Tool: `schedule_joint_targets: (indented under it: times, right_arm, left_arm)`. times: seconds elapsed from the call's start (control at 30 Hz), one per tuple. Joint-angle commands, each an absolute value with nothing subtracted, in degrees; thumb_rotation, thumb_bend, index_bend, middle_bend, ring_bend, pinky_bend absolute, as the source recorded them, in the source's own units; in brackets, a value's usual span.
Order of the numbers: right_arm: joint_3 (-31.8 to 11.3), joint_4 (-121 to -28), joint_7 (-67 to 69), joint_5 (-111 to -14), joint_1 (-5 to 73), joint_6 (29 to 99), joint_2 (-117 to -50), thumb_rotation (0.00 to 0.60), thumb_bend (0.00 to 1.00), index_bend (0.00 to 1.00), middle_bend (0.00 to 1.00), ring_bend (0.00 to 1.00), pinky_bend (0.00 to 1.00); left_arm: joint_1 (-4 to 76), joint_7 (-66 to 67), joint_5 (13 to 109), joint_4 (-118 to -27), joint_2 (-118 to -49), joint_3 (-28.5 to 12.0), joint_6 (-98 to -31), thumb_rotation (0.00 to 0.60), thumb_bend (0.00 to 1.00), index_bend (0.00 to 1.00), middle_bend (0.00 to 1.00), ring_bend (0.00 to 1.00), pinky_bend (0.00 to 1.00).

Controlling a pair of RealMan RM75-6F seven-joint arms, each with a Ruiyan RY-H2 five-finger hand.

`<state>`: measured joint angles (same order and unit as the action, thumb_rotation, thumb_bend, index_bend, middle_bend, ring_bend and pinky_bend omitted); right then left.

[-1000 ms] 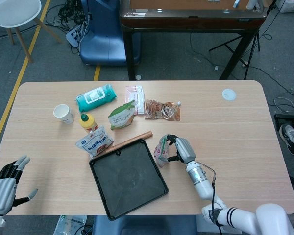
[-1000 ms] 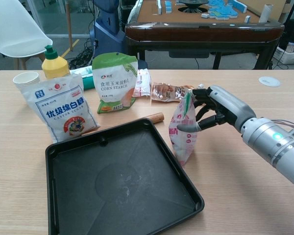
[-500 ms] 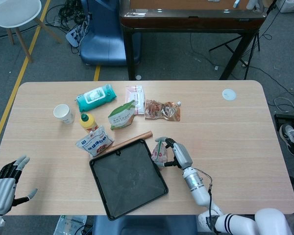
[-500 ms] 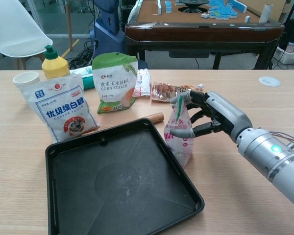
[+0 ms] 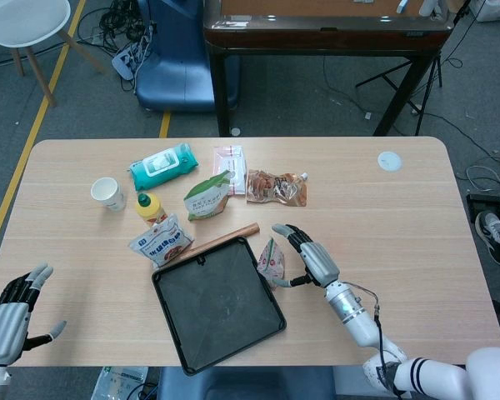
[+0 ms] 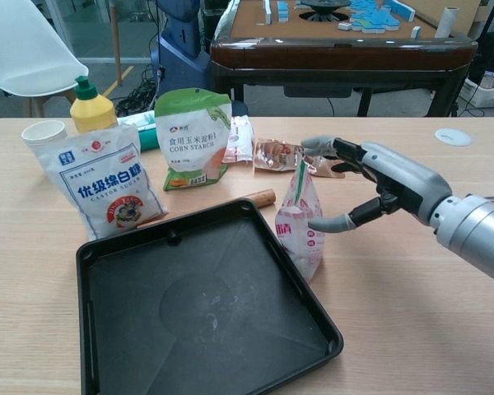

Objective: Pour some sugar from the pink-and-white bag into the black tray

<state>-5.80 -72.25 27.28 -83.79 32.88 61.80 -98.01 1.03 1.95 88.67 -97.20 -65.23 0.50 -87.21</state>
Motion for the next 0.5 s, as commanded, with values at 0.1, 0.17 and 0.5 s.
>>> schedule_joint_targets:
  times: [0.1,0.17,0.5]
  right_arm:
    - [-2.94,-75.18,30.23,-88.28,35.67,57.1,-90.55,0.6,0.0,0.0,0.1,0.04,0.06]
    - [-2.03,-74.17,32.36,-89.86,36.91,55.55,-88.6,0.6,0.0,0.0,0.1,0.04,0.06]
    - [0.92,-64.49,41.08,-94.39,41.61,51.74,-88.21,0.6,0.0,0.0,0.1,0.04,0.06]
  left_arm:
    - [0.82,2.52,88.58,-97.77,-64.94,0.56,-87.46,0.6,0.18,0.07,0.08,0.08,0.07]
    - [0.72,2.81,88.49,-98.02,-64.83,0.6,-87.55,0.6,0.18,0.07,0.08,0.08,0.07]
    - [0.38,4.41,88.84,-99.33,-64.66,0.94,-87.9,0.6,0.18,0.07,0.08,0.08,0.07]
